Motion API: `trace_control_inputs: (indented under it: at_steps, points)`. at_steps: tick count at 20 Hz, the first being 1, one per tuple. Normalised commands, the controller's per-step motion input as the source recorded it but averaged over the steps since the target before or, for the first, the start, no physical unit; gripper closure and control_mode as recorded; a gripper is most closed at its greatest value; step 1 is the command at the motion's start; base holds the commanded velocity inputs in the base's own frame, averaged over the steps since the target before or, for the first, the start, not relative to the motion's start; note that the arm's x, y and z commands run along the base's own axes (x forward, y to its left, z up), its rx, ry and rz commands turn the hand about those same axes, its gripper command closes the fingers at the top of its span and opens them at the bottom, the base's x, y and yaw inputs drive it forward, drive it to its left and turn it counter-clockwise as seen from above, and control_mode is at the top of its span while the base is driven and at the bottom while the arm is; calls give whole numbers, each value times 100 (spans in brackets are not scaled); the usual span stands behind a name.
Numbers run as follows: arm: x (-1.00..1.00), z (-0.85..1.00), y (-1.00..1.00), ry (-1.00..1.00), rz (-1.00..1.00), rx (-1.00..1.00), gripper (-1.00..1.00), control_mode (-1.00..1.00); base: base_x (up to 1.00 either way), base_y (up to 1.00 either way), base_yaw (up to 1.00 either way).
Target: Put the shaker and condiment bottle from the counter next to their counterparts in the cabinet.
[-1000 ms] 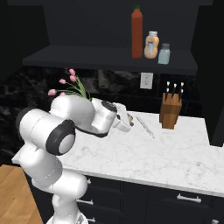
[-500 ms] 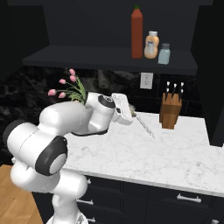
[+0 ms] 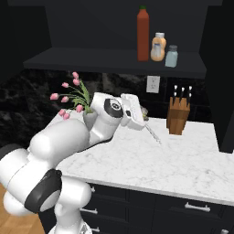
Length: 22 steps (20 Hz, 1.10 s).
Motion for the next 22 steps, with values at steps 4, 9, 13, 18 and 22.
trace_control_inputs:
  at_steps: [4,9,13,18,22]
  points:
    - [-40,70,-24,-1,0,0,100,-100,0,0,0]
    - [-26,84,-23,-4,0,0,100,-100,0,0,0]
    - [-24,78,-13,-9,1,-1,100,-100,0,0,0]
    - [-10,55,-1,-11,6,-7,100,-100,0,0,0]
    - [-1,39,0,-13,11,-11,100,-100,0,0,0]
